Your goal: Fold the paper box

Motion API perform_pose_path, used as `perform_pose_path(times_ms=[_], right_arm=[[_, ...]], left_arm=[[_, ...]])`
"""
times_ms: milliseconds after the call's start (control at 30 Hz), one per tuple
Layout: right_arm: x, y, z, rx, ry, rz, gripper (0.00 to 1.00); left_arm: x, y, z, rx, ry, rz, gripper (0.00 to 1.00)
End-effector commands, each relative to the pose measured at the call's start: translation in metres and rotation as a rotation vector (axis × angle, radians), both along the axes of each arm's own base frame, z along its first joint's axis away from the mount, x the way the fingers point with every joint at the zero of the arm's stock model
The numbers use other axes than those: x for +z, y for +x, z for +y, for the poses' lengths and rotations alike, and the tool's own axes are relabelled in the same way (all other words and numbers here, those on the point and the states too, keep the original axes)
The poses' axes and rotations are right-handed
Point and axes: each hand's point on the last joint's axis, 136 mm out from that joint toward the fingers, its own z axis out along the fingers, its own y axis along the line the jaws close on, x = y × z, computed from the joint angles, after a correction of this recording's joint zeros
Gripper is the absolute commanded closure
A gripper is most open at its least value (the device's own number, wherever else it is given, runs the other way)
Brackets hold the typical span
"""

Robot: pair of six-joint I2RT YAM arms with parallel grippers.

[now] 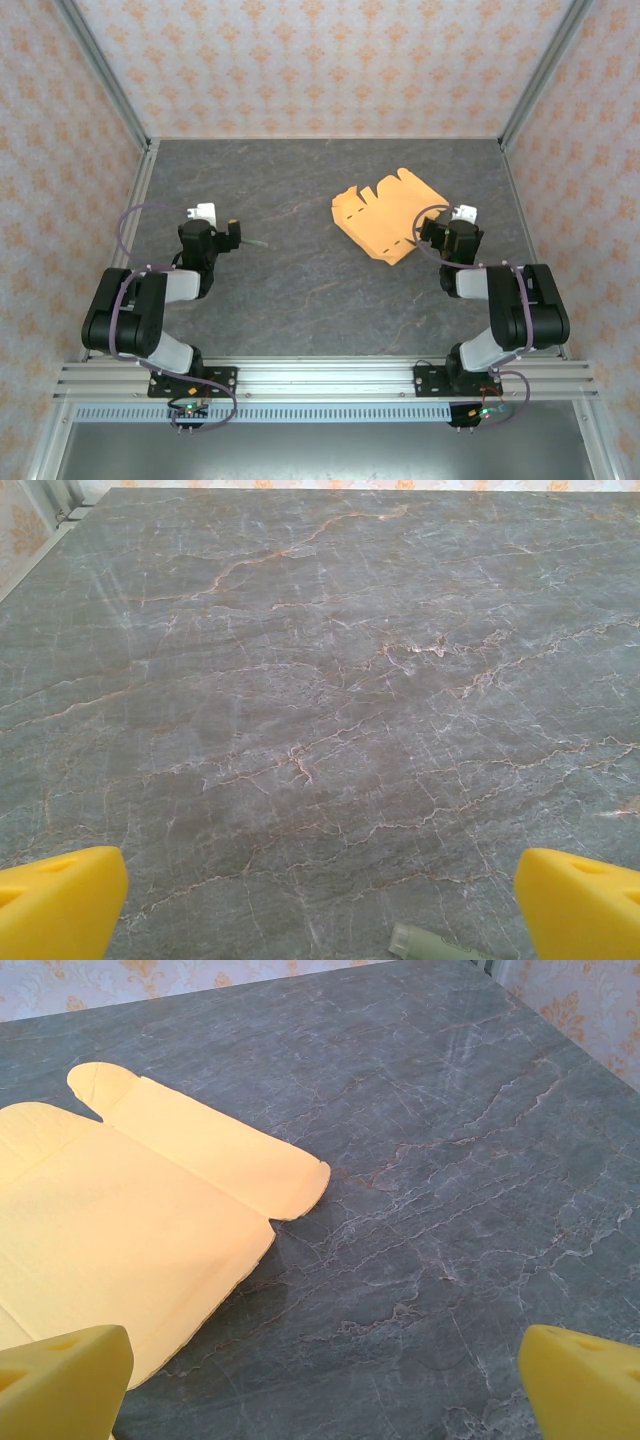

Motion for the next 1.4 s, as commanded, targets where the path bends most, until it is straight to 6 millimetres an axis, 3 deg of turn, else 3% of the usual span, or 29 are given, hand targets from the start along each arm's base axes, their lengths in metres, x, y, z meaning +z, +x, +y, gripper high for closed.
perform_pose_path(times_ms=[0,167,333,433,467,567,733,800,900,1000,1133,1367], right_arm=[[0.008,0.005,0.002,0.001,0.016,-0.023,0.01],[0.014,0.003,-0.007,-0.054,0.015,-0.034,0.01],[0.057,-0.02,-0.035,-0.248,0.029,-0.07,0.01],[0.089,-0.05,-0.064,-0.503,0.119,-0.108,0.01],[0.095,-0.055,-0.062,-0.51,0.161,-0.081,0.01],[0.101,-0.041,-0.006,-0.239,0.3,-0.013,0.05],[0.086,-0.037,0.091,0.091,0.279,0.219,0.05],[0.063,-0.04,0.113,0.143,0.27,0.366,0.05],[0.046,-0.038,0.126,0.177,0.26,0.469,0.06],[0.037,-0.03,0.126,0.172,0.244,0.51,0.05],[0.025,-0.018,0.124,0.158,0.239,0.551,0.06],[0.017,-0.007,0.114,0.119,0.186,0.553,0.07]], left_arm=[[0.013,0.006,0.002,0.001,0.01,-0.044,0.0],[0.018,0.005,0.008,0.042,0.012,-0.045,0.0],[0.064,-0.012,0.041,0.283,-0.028,0.004,0.0],[0.083,-0.02,0.036,0.349,-0.197,0.025,0.0],[0.086,-0.018,0.022,0.308,-0.295,0.036,0.0],[0.089,-0.01,-0.044,0.139,-0.562,0.052,0.02],[0.076,-0.024,-0.175,-0.088,-0.581,0.225,0.06],[0.068,-0.029,-0.224,-0.177,-0.603,0.297,0.06],[0.057,-0.03,-0.272,-0.238,-0.613,0.362,0.09],[0.047,-0.027,-0.308,-0.272,-0.643,0.398,0.14],[0.028,-0.02,-0.34,-0.287,-0.665,0.441,0.2],[-0.007,-0.002,-0.364,-0.247,-0.653,0.484,0.38]])
